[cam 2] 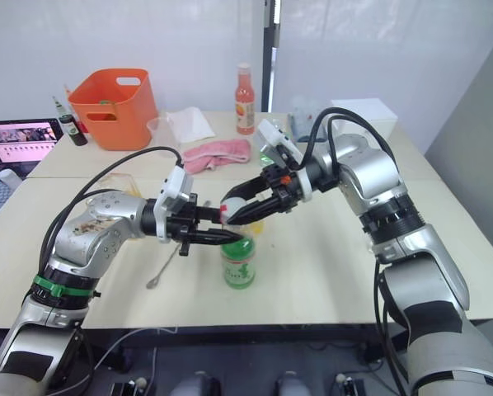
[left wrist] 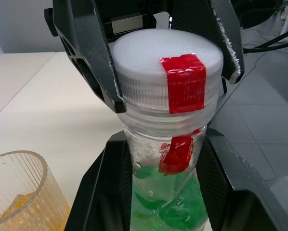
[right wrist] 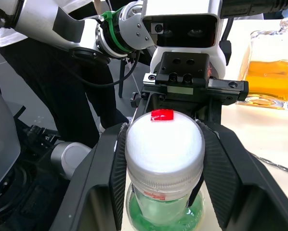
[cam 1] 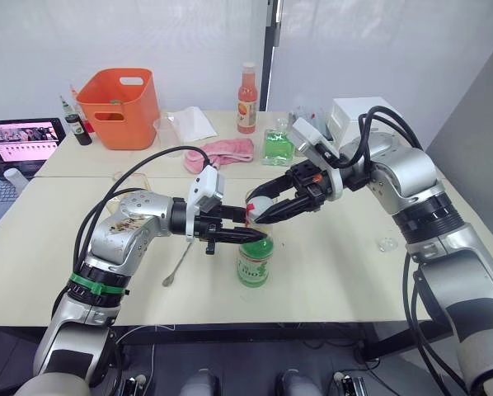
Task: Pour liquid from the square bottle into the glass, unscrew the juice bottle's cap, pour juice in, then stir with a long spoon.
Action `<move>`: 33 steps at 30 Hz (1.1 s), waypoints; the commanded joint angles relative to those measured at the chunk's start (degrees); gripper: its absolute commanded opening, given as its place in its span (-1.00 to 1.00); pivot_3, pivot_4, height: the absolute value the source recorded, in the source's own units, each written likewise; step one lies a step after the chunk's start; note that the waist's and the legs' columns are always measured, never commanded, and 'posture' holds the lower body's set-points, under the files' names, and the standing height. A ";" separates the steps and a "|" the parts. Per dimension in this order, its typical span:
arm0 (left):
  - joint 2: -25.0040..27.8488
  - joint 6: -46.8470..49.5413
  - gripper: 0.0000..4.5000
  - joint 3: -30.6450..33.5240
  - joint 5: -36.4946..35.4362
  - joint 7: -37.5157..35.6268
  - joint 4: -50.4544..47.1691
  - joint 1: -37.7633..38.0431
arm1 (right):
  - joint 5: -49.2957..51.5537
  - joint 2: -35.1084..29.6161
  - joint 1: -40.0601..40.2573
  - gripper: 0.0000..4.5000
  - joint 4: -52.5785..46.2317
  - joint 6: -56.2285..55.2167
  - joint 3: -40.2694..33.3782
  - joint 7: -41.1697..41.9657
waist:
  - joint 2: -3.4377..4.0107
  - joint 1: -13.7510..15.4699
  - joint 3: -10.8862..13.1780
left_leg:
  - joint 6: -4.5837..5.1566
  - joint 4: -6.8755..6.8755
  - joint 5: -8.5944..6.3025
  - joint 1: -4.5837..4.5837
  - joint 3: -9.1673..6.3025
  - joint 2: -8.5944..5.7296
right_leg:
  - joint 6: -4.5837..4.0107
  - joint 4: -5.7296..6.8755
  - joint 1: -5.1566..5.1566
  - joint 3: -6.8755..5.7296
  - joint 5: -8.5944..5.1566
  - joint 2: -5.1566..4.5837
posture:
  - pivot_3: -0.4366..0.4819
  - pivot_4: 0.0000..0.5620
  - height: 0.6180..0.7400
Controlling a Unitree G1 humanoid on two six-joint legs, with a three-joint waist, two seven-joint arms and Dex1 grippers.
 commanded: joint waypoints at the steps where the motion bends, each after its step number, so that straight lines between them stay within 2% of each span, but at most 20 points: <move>1: 0.17 0.14 -0.36 -1.43 1.05 -1.69 0.86 0.11 | 1.79 -1.50 -0.79 -0.25 -2.25 0.53 -3.29 2.46 | 0.00 0.01 0.00 | 0.00 0.00 0.00 0.00 0.00 0.00 | 0.00 0.00 0.00 0.00 0.00 0.00 | -0.05 -0.47 0.59; 12: 0.38 -0.43 -0.36 -2.32 1.41 -2.52 0.88 0.71 | 3.94 -2.12 -1.20 -0.25 -4.07 -0.27 -2.67 2.46 | 0.00 0.08 0.00 | 0.00 0.00 0.00 -0.17 -0.01 -0.03 | 0.00 -0.01 -0.13 -0.01 0.00 -0.02 | -0.05 -0.47 0.59; 21: 0.94 -2.19 -0.36 -3.89 3.00 -2.97 0.62 2.33 | 3.29 0.90 -3.56 -0.25 -2.70 0.80 -7.55 2.28 | 0.00 0.02 0.00 | 0.00 0.00 0.00 -0.19 -0.01 -0.02 | 0.00 -0.01 -0.15 -0.01 0.00 -0.01 | -0.05 -0.47 0.59; 33: 0.96 -3.20 -0.36 -4.49 3.32 -3.42 1.37 2.85 | 4.63 1.07 -4.33 -0.25 -4.69 3.29 -11.32 0.66 | 0.00 0.04 0.00 | 0.00 0.01 0.00 -0.24 -0.01 -0.03 | 0.00 0.00 -0.20 -0.02 0.00 -0.02 | -0.05 -0.47 0.59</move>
